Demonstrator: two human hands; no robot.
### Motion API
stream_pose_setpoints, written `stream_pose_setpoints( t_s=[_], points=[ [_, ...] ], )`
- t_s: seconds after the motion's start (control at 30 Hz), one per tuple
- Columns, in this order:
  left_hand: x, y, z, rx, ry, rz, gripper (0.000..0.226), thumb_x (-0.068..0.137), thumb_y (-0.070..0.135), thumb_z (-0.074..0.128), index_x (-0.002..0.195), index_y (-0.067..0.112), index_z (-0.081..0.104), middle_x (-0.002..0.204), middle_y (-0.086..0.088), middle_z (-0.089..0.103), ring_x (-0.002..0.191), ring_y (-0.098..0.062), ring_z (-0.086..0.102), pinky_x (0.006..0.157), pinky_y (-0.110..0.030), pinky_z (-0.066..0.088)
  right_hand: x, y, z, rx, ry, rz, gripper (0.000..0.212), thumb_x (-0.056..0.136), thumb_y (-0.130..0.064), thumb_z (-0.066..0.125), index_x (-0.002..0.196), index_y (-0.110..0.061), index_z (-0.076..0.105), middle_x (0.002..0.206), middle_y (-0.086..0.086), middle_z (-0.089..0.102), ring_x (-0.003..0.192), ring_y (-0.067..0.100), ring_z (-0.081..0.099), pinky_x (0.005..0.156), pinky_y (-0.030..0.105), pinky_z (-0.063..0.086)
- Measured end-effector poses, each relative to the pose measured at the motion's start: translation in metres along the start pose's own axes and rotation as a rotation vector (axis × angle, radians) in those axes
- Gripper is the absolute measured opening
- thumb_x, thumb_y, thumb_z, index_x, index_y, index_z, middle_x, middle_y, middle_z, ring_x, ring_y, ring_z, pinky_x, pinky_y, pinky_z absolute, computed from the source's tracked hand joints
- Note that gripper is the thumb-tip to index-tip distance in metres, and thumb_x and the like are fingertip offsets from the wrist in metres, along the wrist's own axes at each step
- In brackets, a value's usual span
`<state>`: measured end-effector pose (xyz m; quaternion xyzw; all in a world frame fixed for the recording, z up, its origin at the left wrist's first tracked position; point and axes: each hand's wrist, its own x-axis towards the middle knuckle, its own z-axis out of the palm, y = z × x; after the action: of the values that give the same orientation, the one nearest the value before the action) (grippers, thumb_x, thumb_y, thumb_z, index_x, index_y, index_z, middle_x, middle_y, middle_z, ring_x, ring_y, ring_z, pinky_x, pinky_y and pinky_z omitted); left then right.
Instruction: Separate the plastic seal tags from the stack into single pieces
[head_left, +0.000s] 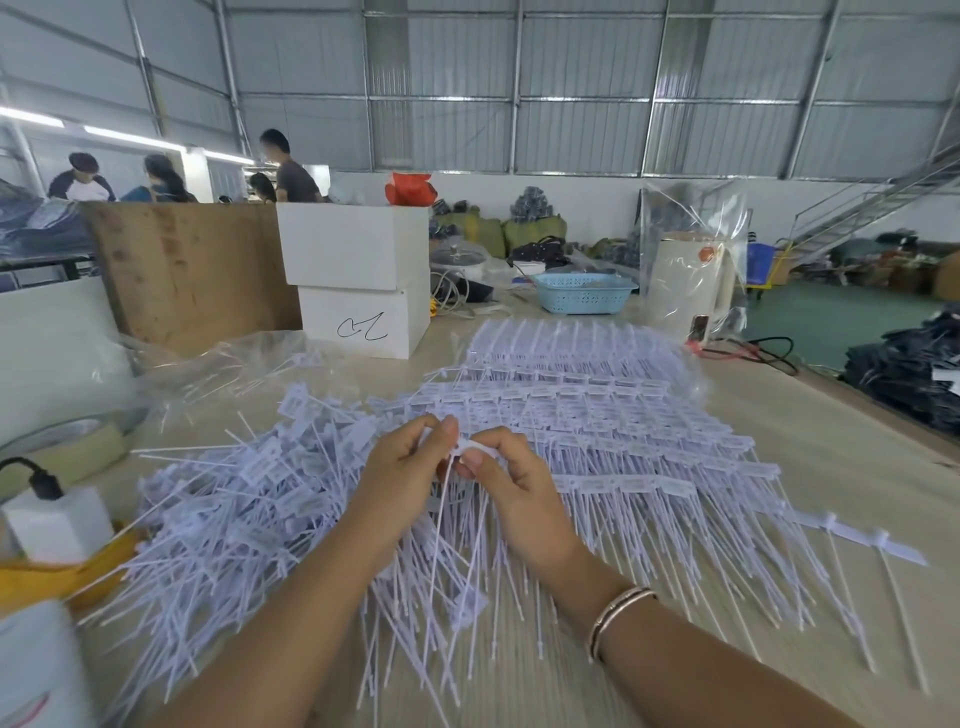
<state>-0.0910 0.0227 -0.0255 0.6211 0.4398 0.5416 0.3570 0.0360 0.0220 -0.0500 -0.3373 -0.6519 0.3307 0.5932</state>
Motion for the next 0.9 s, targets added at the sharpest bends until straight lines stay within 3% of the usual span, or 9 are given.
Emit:
stream_pose_setpoints(
  t_s=[0.13, 0.3, 0.4, 0.47, 0.57, 0.7, 0.77, 0.9],
  points=[
    [0.001, 0.001, 0.002, -0.058, 0.003, -0.061, 0.034, 0.093, 0.040, 0.051, 0.065, 0.023, 0.059, 0.063, 0.003, 0.058, 0.063, -0.010, 0.058, 0.074, -0.033, 0.042, 0.001, -0.001, 0.002, -0.035, 0.034, -0.017, 0.021, 0.087, -0.034, 0.053, 0.078, -0.050, 0.064, 0.085, -0.024, 0.060, 0.103, 0.032, 0.054, 0.096, 0.054, 0.041],
    [0.001, 0.002, 0.002, -0.093, 0.003, -0.092, 0.040, 0.093, 0.044, 0.052, 0.077, 0.007, 0.055, 0.071, -0.008, 0.058, 0.066, -0.015, 0.054, 0.076, -0.035, 0.040, 0.001, -0.002, 0.003, -0.097, 0.078, -0.040, 0.017, 0.089, -0.034, 0.056, 0.081, -0.046, 0.064, 0.084, -0.029, 0.057, 0.105, 0.028, 0.053, 0.099, 0.059, 0.036],
    [0.003, 0.000, 0.003, -0.102, 0.014, -0.103, 0.039, 0.093, 0.041, 0.053, 0.075, 0.007, 0.054, 0.073, -0.009, 0.059, 0.068, -0.017, 0.055, 0.079, -0.036, 0.041, 0.000, -0.004, 0.002, -0.160, 0.084, -0.074, 0.013, 0.092, -0.031, 0.056, 0.084, -0.039, 0.062, 0.082, -0.023, 0.058, 0.102, 0.024, 0.051, 0.095, 0.060, 0.037],
    [0.004, 0.000, 0.004, -0.118, 0.029, -0.135, 0.038, 0.094, 0.039, 0.053, 0.073, 0.007, 0.055, 0.071, -0.007, 0.061, 0.067, -0.017, 0.056, 0.079, -0.036, 0.041, -0.001, -0.006, 0.002, -0.200, 0.091, -0.079, 0.010, 0.089, -0.039, 0.055, 0.083, -0.040, 0.062, 0.085, -0.019, 0.058, 0.103, 0.023, 0.049, 0.098, 0.053, 0.036],
    [0.009, 0.004, 0.000, -0.240, 0.131, -0.212, 0.034, 0.096, 0.035, 0.051, 0.073, 0.011, 0.060, 0.059, 0.000, 0.065, 0.057, -0.011, 0.058, 0.073, -0.031, 0.045, -0.002, -0.006, 0.002, -0.293, 0.124, -0.105, 0.010, 0.088, -0.041, 0.054, 0.080, -0.038, 0.059, 0.087, -0.015, 0.055, 0.100, 0.016, 0.047, 0.098, 0.030, 0.025],
    [0.005, 0.009, -0.005, 0.143, 0.217, 0.072, 0.040, 0.096, 0.041, 0.045, 0.069, 0.011, 0.054, 0.059, -0.003, 0.063, 0.047, -0.006, 0.051, 0.057, -0.029, 0.040, -0.002, -0.004, -0.002, -0.275, 0.145, -0.063, 0.018, 0.088, -0.050, 0.047, 0.076, -0.037, 0.049, 0.078, -0.011, 0.049, 0.087, 0.009, 0.045, 0.091, 0.030, 0.025],
    [0.004, 0.011, -0.009, 0.284, 0.282, 0.220, 0.038, 0.094, 0.044, 0.045, 0.070, 0.015, 0.050, 0.054, 0.002, 0.056, 0.047, -0.006, 0.049, 0.051, -0.025, 0.037, -0.001, -0.001, -0.004, -0.236, 0.155, -0.014, 0.017, 0.095, -0.039, 0.050, 0.079, -0.034, 0.050, 0.081, -0.004, 0.050, 0.090, 0.011, 0.043, 0.089, 0.032, 0.029],
    [0.014, 0.010, -0.033, 0.376, 0.539, 0.322, 0.024, 0.093, 0.038, 0.052, 0.088, 0.016, 0.045, 0.063, 0.005, 0.050, 0.052, -0.012, 0.048, 0.048, -0.027, 0.036, -0.004, 0.003, -0.004, -0.153, 0.134, 0.068, 0.016, 0.096, -0.031, 0.039, 0.089, -0.034, 0.053, 0.095, 0.004, 0.049, 0.105, 0.028, 0.039, 0.090, 0.015, 0.025]
  ],
)
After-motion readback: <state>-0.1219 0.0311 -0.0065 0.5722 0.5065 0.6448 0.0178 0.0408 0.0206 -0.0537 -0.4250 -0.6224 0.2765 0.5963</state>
